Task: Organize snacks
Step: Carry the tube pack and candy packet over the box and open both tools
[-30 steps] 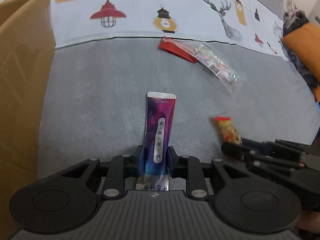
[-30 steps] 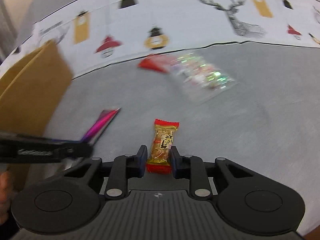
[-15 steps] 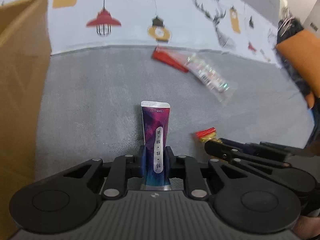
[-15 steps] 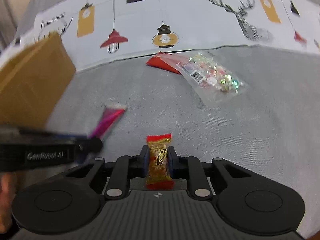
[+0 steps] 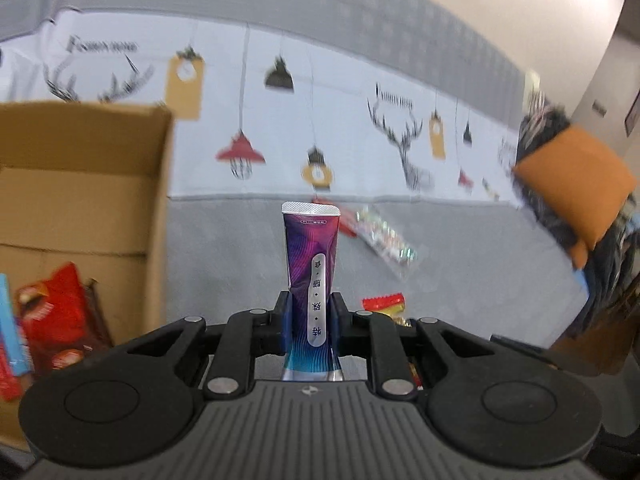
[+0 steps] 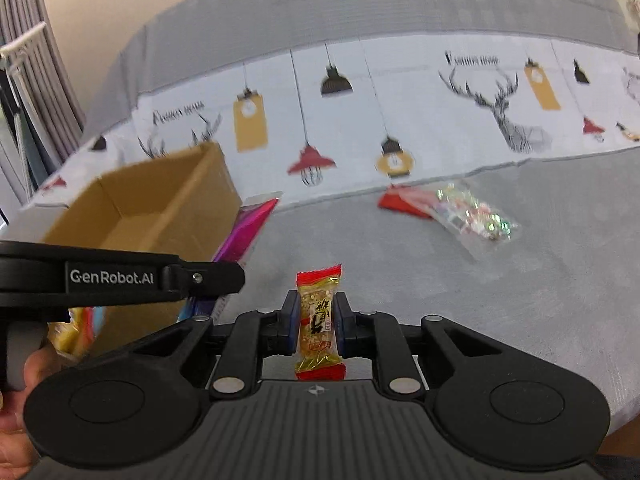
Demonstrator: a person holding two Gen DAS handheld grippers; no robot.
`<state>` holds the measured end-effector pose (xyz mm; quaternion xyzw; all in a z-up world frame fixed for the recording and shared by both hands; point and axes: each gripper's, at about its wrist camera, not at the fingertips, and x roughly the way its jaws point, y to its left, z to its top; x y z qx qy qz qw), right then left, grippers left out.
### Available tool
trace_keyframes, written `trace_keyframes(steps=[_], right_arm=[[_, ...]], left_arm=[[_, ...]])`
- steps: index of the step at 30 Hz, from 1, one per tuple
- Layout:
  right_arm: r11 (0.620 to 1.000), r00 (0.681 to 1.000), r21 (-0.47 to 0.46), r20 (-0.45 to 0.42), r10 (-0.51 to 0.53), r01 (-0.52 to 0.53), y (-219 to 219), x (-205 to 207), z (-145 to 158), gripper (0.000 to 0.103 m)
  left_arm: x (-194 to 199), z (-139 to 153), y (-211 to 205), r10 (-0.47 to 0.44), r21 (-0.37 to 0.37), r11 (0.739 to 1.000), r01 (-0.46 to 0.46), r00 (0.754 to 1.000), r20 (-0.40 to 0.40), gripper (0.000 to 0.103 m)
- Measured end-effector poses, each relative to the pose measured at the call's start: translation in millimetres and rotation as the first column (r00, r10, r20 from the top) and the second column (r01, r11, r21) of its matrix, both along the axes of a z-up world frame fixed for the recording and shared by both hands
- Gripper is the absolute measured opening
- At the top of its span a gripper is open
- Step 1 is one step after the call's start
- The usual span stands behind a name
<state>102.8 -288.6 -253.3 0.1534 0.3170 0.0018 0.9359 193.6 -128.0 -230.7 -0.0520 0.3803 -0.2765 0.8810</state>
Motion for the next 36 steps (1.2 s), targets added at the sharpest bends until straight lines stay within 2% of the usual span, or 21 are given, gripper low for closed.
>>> trace_keyframes(steps=[5, 11, 16, 19, 22, 27, 33, 36], right_arm=[[0.998, 0.996, -0.021, 0.075, 0.053, -0.052, 33.4, -4.4, 45.5, 0.018], [0.992, 0.975, -0.028, 0.18, 0.129, -0.126, 74.6, -1.3, 101.4, 0.018], [0.981, 0.951, -0.042, 0.238, 0.195, -0.191, 103.9, 5.6, 131.9, 0.018], [0.974, 0.942, -0.057, 0.246, 0.229, -0.221, 119.5, 14.1, 139.9, 0.018], [0.967, 0.938, -0.062, 0.237, 0.253, -0.246, 132.7, 24.6, 138.4, 0.018], [0.958, 0.939, -0.074, 0.192, 0.287, -0.277, 151.1, 45.9, 122.9, 0.018], [0.95, 0.944, -0.08, 0.11, 0.31, -0.302, 168.2, 69.8, 92.3, 0.018], [0.948, 0.948, -0.07, 0.054, 0.315, -0.311, 175.3, 83.7, 69.6, 0.018]], left_arm=[[-15.7, 42.2, 39.8, 0.037, -0.072, 0.997, -0.031, 0.996, 0.085, 0.02], [-41.9, 93.2, 90.3, 0.124, -0.107, 0.989, -0.101, 0.965, 0.232, 0.02], [-46.0, 114.3, 130.3, 0.175, -0.187, 0.973, -0.132, 0.954, 0.242, 0.02], [-44.5, 117.9, 144.4, 0.212, -0.186, 0.968, -0.166, 0.94, 0.266, 0.02], [-35.5, 112.9, 153.6, 0.243, -0.156, 0.966, -0.206, 0.929, 0.28, 0.02], [-12.9, 88.2, 166.3, 0.272, -0.127, 0.96, -0.248, 0.933, 0.237, 0.02], [20.0, 44.9, 173.0, 0.296, -0.044, 0.955, -0.293, 0.94, 0.171, 0.02], [40.1, 16.0, 176.3, 0.304, 0.013, 0.951, -0.308, 0.946, 0.111, 0.02]])
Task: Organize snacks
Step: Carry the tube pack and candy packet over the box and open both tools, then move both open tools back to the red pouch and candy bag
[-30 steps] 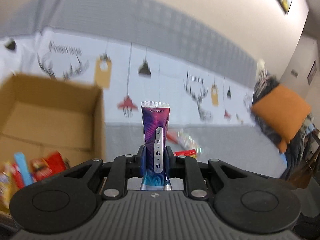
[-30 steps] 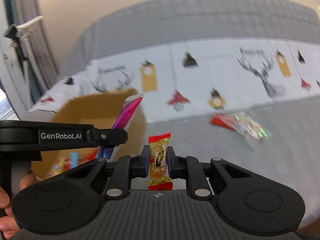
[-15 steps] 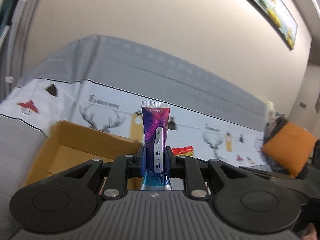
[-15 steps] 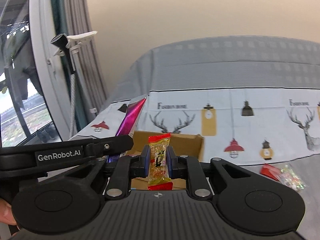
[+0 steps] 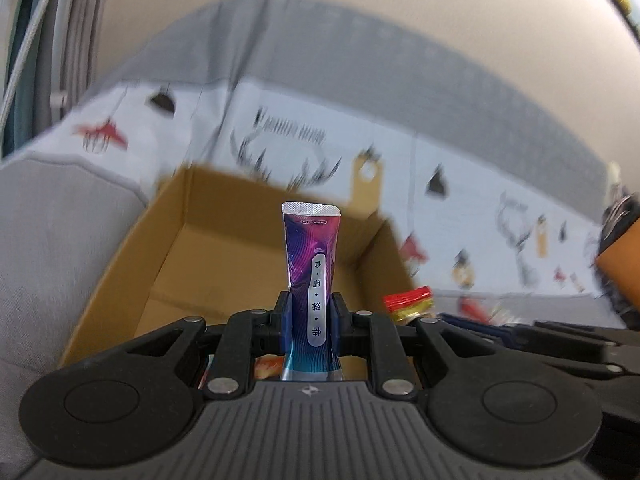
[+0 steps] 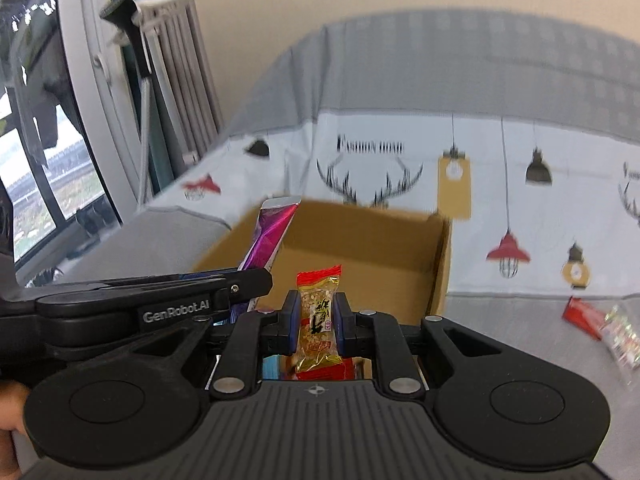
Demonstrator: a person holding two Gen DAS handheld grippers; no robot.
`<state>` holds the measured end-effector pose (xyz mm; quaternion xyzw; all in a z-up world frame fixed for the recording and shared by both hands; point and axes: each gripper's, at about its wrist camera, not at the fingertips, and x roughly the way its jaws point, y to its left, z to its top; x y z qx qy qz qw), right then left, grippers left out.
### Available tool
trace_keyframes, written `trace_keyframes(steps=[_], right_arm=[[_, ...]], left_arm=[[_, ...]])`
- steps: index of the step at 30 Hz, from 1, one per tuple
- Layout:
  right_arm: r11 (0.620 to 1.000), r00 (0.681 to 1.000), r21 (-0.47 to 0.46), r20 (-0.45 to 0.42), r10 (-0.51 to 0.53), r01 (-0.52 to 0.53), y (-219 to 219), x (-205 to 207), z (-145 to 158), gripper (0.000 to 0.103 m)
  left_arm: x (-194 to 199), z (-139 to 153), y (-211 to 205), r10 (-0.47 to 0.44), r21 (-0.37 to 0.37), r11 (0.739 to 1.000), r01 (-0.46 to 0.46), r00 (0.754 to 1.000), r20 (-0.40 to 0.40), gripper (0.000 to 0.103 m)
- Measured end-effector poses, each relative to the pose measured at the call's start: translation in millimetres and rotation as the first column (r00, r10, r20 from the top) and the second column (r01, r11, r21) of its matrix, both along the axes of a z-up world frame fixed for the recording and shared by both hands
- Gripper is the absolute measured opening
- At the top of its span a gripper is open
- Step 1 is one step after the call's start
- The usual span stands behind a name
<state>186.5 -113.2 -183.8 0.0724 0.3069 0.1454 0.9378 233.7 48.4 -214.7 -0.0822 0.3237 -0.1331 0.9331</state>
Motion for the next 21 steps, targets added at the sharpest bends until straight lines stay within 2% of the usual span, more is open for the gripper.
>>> trace_keyframes(steps=[4, 8, 13, 15, 17, 18, 19, 20, 21], right_arm=[[1.0, 0.998, -0.013, -0.068, 0.014, -0.015, 9.6, 12.1, -30.8, 0.018], [0.999, 0.991, -0.027, -0.129, 0.032, -0.035, 20.0, 18.3, -57.0, 0.018], [0.999, 0.986, -0.025, -0.161, 0.04, -0.045, 24.3, 19.9, -73.5, 0.018], [0.999, 0.984, -0.008, -0.168, 0.049, -0.051, 22.8, 20.7, -75.1, 0.018], [0.998, 0.983, 0.037, -0.169, 0.064, -0.058, 17.8, 21.0, -74.0, 0.023], [0.998, 0.985, 0.059, -0.165, 0.048, -0.038, 12.2, 20.0, -71.9, 0.044], [0.997, 0.987, 0.072, -0.159, 0.034, -0.022, 7.5, 18.7, -69.8, 0.068], [0.996, 0.989, 0.086, -0.144, 0.024, -0.012, 1.4, 15.6, -67.0, 0.073], [0.996, 0.991, 0.093, -0.128, 0.022, -0.01, -4.8, 12.1, -64.2, 0.073]], left_arm=[[18.0, -28.4, 6.0, 0.02, 0.043, 0.999, -0.017, 0.997, -0.069, 0.02], [27.7, -43.9, 11.2, 0.02, 0.042, 0.999, -0.015, 0.994, -0.107, 0.02], [29.0, -49.5, 12.4, 0.026, 0.058, 0.998, -0.019, 0.992, -0.12, 0.02], [27.7, -48.7, 10.5, 0.024, 0.056, 0.998, -0.017, 0.993, -0.115, 0.024], [25.4, -46.1, 7.7, 0.023, 0.056, 0.998, -0.017, 0.994, -0.111, 0.047], [22.7, -42.8, 5.5, 0.027, 0.056, 0.998, -0.022, 0.995, -0.1, 0.075], [18.7, -38.2, 3.5, 0.035, 0.058, 0.998, -0.031, 0.996, -0.077, 0.092], [15.6, -33.5, 0.4, 0.039, 0.064, 0.997, -0.035, 0.998, -0.057, 0.093], [12.3, -28.1, -4.2, 0.037, 0.074, 0.997, -0.034, 0.998, -0.042, 0.093]])
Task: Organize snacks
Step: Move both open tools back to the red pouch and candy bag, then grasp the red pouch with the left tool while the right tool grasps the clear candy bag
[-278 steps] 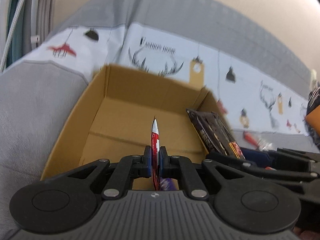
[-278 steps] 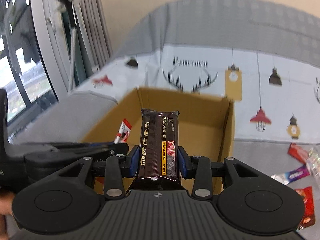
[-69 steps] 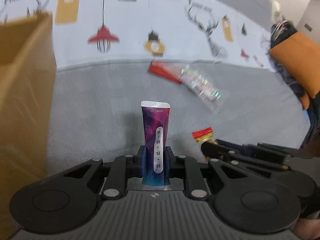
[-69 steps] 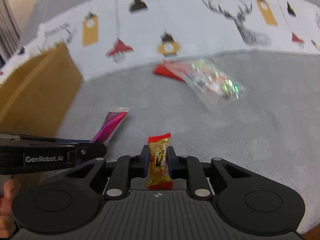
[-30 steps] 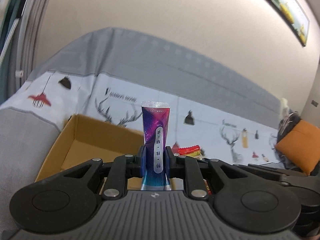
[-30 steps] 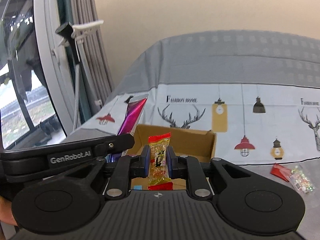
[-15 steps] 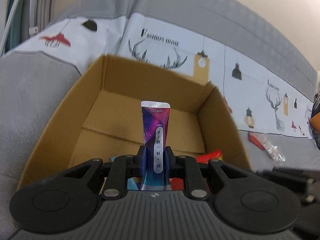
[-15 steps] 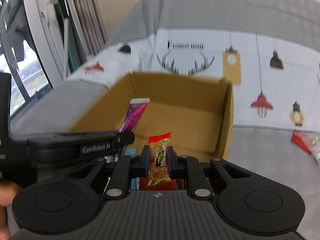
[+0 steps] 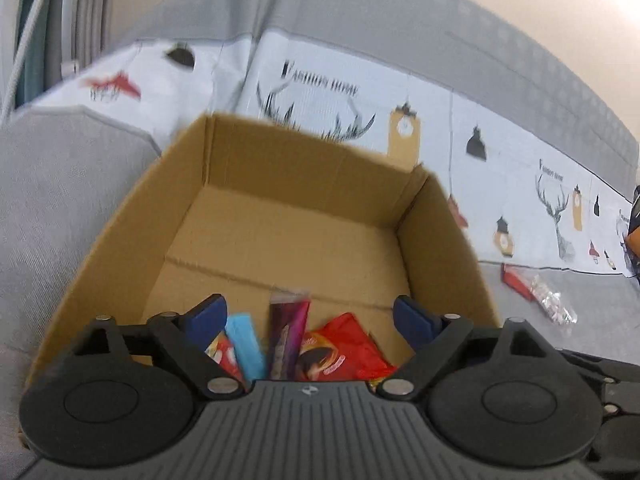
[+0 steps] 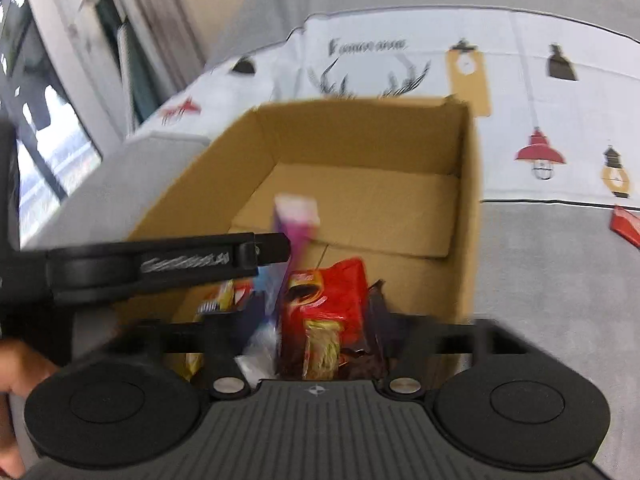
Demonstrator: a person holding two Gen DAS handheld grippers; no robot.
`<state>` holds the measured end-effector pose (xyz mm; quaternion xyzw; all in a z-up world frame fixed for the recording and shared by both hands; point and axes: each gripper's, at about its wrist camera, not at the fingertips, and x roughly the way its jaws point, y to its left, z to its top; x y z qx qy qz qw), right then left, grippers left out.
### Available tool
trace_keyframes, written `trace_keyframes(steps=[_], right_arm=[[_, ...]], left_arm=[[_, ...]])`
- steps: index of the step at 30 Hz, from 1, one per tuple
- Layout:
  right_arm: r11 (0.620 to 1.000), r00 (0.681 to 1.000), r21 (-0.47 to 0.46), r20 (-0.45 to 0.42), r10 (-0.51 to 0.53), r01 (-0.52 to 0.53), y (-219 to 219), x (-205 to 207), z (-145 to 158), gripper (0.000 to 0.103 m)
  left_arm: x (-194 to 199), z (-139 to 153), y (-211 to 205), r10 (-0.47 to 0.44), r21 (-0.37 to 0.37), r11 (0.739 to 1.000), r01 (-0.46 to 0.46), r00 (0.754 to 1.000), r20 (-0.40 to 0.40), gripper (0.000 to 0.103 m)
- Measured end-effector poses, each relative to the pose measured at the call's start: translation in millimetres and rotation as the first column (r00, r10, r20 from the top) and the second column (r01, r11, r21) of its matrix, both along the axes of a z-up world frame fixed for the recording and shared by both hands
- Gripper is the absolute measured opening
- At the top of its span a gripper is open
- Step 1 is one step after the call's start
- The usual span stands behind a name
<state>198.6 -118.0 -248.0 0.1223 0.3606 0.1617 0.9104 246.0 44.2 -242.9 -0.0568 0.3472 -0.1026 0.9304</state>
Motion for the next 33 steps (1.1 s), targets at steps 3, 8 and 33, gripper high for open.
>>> trace_keyframes(steps=[3, 8, 33], right_arm=[[1.0, 0.999, -0.009, 0.04, -0.007, 0.008, -22.9, -12.4, 7.2, 0.069], [0.997, 0.989, 0.019, 0.12, -0.081, 0.08, -79.5, -39.0, 14.9, 0.072], [0.963, 0.986, -0.214, 0.082, -0.147, 0.161, -365.6, 48.0, -118.3, 0.092]], left_arm=[[-7.2, 10.2, -15.7, -0.013, -0.01, 1.0, 0.013, 1.0, 0.017, 0.093], [-21.9, 20.1, -56.5, -0.096, -0.071, 0.992, 0.102, 0.992, 0.085, 0.093], [123.9, -113.0, -358.5, -0.296, 0.065, 0.951, 0.304, 0.949, -0.107, 0.086]])
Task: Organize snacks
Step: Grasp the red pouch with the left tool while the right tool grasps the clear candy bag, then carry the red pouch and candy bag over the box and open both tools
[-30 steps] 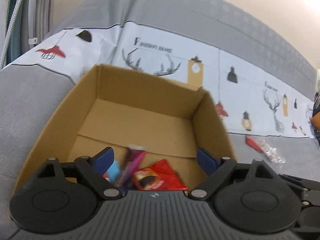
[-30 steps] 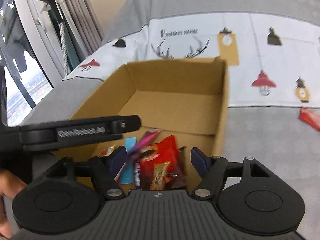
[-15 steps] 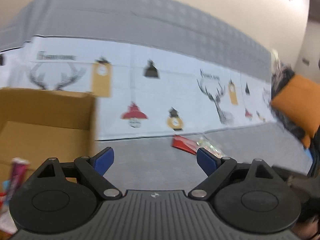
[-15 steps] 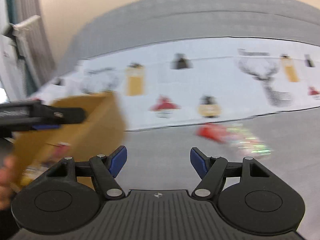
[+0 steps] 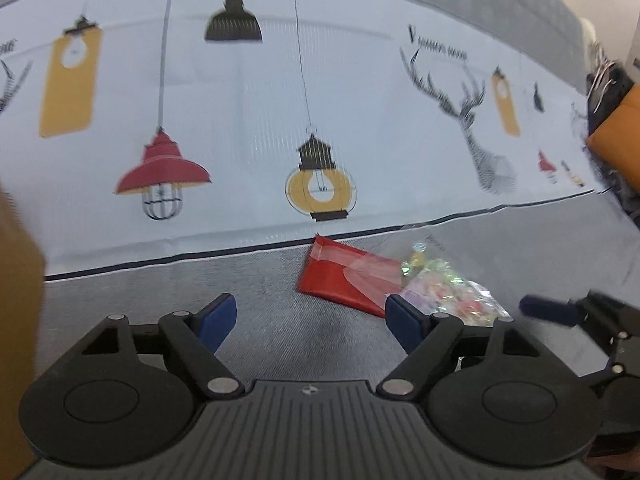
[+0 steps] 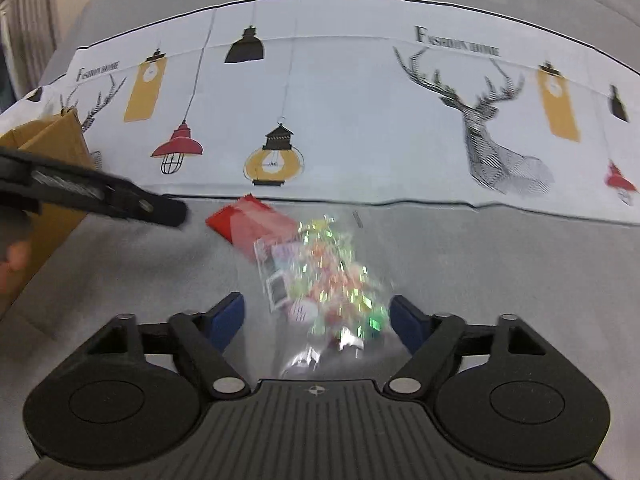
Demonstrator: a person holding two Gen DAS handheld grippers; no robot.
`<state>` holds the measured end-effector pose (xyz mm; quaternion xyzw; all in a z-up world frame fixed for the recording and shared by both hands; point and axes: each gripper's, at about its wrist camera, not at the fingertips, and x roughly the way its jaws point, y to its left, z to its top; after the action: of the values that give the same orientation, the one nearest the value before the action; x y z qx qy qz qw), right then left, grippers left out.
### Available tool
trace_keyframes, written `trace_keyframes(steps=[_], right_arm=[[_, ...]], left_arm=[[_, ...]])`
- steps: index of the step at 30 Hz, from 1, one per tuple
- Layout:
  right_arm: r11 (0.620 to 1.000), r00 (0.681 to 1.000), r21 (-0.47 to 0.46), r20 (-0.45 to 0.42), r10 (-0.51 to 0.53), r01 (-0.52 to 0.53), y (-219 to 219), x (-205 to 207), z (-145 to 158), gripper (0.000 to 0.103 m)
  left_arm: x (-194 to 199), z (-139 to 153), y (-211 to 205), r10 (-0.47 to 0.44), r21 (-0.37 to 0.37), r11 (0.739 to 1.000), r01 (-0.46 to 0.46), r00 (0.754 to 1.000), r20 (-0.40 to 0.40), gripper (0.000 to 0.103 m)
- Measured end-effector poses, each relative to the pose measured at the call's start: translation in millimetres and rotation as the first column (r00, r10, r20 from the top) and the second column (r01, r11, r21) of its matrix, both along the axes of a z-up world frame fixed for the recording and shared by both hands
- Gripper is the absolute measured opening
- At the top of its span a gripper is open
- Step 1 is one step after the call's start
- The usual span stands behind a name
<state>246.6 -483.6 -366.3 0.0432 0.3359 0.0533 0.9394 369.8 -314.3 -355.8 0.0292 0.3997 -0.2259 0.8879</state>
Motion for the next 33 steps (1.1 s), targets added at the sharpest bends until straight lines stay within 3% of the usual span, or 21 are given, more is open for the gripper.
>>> trace_keyframes(steps=[2, 4, 5, 6, 8, 10, 13, 15, 17, 18, 20, 26, 33], right_arm=[[0.999, 0.999, -0.015, 0.006, 0.034, -0.034, 1.9, 10.2, -8.7, 0.098], [0.994, 0.994, -0.065, -0.07, 0.088, -0.092, 8.1, 23.3, -28.2, 0.103], [0.988, 0.993, -0.101, -0.03, 0.114, -0.117, 10.4, 21.2, -30.5, 0.102], [0.989, 0.992, -0.079, -0.043, 0.12, -0.123, 6.2, 24.7, -31.3, 0.102], [0.994, 0.996, -0.087, -0.05, 0.067, -0.071, -2.5, 27.4, -26.4, 0.077], [1.0, 0.998, -0.021, -0.055, 0.012, -0.013, -19.9, 24.5, -20.5, 0.046], [0.998, 0.997, 0.011, -0.043, -0.059, 0.06, -36.5, 14.5, -14.1, 0.026], [0.995, 0.995, 0.012, -0.037, -0.097, 0.098, -44.3, 7.1, -12.4, 0.022], [0.992, 0.991, 0.018, -0.038, -0.125, 0.126, -52.5, 1.4, -13.3, 0.02], [0.99, 0.989, 0.024, -0.036, -0.14, 0.141, -56.6, -0.8, -12.9, 0.017], [0.988, 0.988, 0.035, -0.036, -0.15, 0.151, -61.8, -4.0, -11.8, 0.015], [0.98, 0.982, 0.067, -0.015, -0.186, 0.186, -68.9, -14.8, -1.4, 0.011], [0.963, 0.98, 0.183, -0.013, -0.199, 0.198, -46.5, -39.7, 22.3, 0.011]], left_arm=[[7.6, -9.8, -6.1, 0.004, 0.007, 1.0, -0.003, 1.0, -0.011, 0.086], [12.8, -17.5, -10.9, 0.002, 0.014, 1.0, -0.001, 1.0, -0.023, 0.086], [14.8, -20.9, -13.1, -0.001, 0.019, 1.0, 0.001, 1.0, -0.024, 0.086], [14.8, -22.0, -15.0, -0.005, 0.022, 1.0, 0.005, 1.0, -0.013, 0.086], [14.7, -22.9, -19.8, -0.02, 0.03, 0.999, 0.02, 1.0, 0.007, 0.086], [14.3, -22.1, -25.0, -0.037, 0.02, 0.999, 0.037, 0.999, 0.011, 0.086], [14.3, -24.1, -39.7, -0.072, 0.027, 0.997, 0.071, 0.997, 0.026, 0.092], [12.8, -29.1, -54.5, -0.105, 0.089, 0.991, 0.1, 0.994, 0.043, 0.099], [6.8, -34.6, -70.7, -0.156, 0.186, 0.973, 0.136, 0.983, 0.096, 0.098], [5.5, -34.5, -74.0, -0.18, 0.185, 0.97, 0.159, 0.978, 0.103, 0.093], [5.1, -28.2, -76.5, -0.216, 0.179, 0.964, 0.198, 0.972, 0.089, 0.064], [-9.4, -19.8, -73.7, -0.227, 0.227, 0.952, 0.205, 0.971, 0.071, 0.058], [-46.6, 8.0, -29.3, -0.157, 0.15, 0.976, 0.158, 0.987, -0.022, 0.057]])
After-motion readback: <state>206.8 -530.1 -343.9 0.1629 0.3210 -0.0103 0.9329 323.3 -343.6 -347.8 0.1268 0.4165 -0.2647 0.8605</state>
